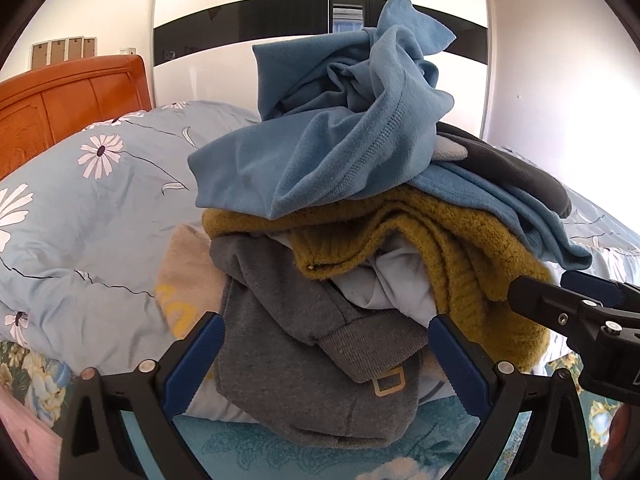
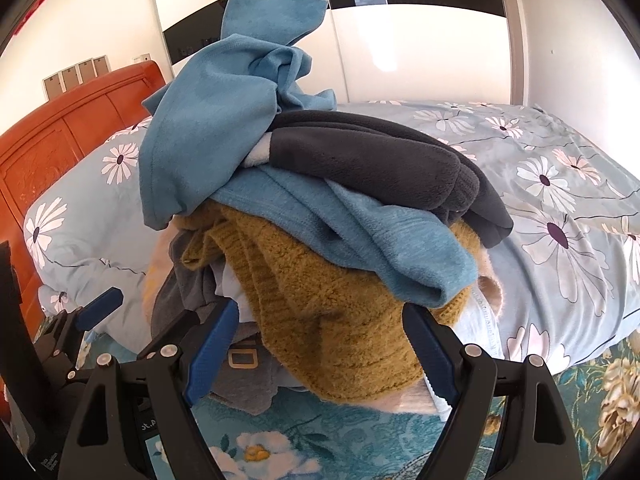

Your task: Fold clothes

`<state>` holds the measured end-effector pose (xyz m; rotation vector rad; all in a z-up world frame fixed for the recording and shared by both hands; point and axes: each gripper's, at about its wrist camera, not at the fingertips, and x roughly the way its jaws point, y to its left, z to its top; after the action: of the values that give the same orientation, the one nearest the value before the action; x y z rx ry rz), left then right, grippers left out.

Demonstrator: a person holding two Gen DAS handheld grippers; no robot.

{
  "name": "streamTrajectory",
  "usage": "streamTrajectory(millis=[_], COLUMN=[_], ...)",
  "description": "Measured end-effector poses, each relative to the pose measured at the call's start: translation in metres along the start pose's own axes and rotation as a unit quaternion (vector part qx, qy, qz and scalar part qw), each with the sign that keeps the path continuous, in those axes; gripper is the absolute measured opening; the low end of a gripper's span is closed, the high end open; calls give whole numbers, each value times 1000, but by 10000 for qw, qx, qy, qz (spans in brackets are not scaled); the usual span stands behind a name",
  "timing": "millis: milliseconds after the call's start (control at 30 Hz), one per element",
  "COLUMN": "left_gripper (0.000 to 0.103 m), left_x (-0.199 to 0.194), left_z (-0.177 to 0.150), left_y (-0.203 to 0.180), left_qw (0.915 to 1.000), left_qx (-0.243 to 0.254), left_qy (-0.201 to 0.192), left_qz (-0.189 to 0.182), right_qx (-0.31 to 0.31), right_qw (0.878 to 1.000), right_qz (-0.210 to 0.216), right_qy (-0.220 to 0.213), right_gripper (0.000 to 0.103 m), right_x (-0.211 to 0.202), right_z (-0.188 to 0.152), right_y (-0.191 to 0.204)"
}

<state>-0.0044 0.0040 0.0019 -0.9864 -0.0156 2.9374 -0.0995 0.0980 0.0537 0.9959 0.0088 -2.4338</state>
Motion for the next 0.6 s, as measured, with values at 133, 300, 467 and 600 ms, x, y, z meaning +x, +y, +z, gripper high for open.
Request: streamTrajectory(millis=[133, 300, 467, 600], left_gripper=[103, 103, 103, 103], left_x=[0, 0, 1, 1], left_z=[0, 0, 0, 1], left_y=[-1, 0, -1, -1], left_qw=[10000, 10000, 10000, 10000], left_qx=[-12, -33, -41, -26], left_qy=[26, 64, 81, 81], left_qz=[-10, -20, -32, -44], right_qx=[-11, -19, -35, -28], right_qw=[10000, 10000, 10000, 9999], right_qz=[19, 25, 44, 69], right_qy=[18, 36, 60, 88], right_gripper=[85, 85, 85, 85], right_x=[-2, -3, -4, -5], right_z=[-1, -1, 0, 2], right_y=[0, -1, -1, -1])
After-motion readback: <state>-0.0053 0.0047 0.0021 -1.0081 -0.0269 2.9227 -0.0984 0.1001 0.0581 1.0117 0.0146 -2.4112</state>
